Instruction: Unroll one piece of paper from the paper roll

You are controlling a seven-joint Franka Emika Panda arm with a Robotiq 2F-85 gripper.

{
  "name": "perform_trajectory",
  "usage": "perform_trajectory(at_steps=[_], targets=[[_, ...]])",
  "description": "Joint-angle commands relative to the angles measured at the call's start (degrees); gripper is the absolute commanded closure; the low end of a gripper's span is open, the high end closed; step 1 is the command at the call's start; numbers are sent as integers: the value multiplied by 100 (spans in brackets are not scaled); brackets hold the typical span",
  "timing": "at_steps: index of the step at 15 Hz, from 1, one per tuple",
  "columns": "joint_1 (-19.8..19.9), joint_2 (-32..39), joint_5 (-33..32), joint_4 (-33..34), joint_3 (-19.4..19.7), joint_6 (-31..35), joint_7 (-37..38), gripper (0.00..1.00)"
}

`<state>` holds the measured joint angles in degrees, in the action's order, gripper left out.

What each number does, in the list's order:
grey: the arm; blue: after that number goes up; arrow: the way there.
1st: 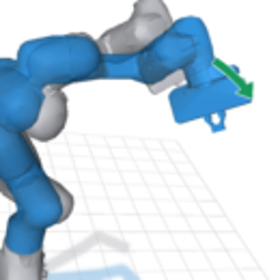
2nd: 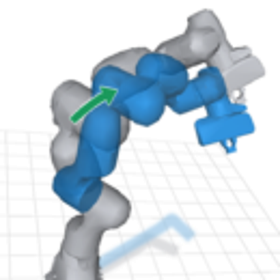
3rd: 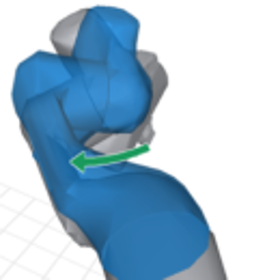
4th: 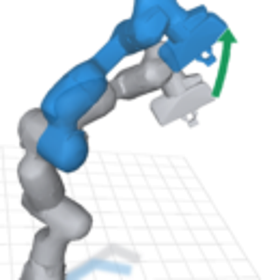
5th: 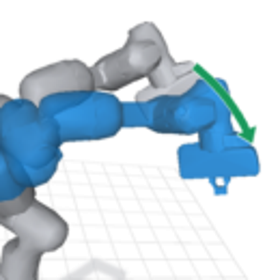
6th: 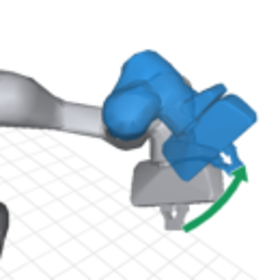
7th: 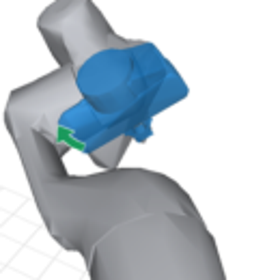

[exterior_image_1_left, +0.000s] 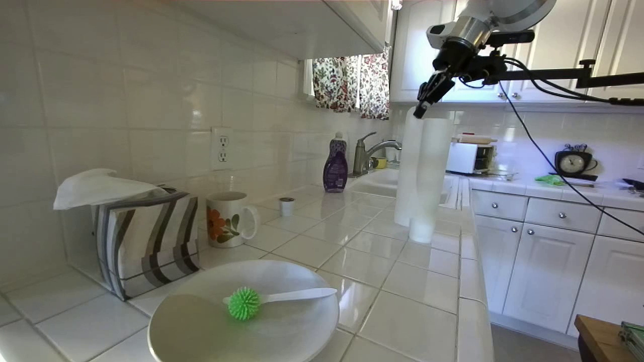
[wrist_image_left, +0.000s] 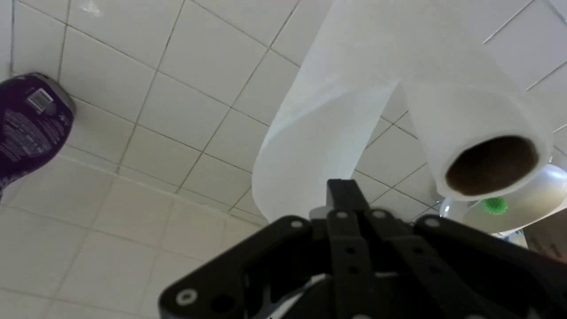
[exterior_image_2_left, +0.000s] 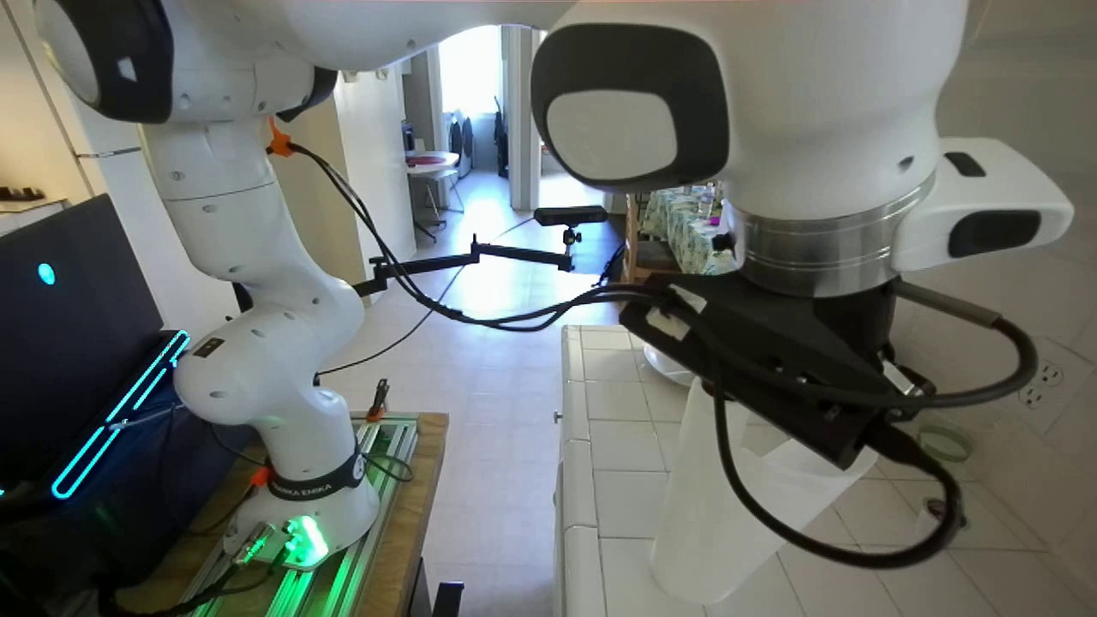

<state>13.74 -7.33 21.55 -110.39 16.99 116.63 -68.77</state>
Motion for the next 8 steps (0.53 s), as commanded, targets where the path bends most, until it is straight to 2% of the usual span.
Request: perform_trajectory(at_steps=[1, 8], targets=[[23, -292, -610, -238, -31, 131, 478, 100], [-20, -425, -1353, -305, -69, 494, 1222, 100]])
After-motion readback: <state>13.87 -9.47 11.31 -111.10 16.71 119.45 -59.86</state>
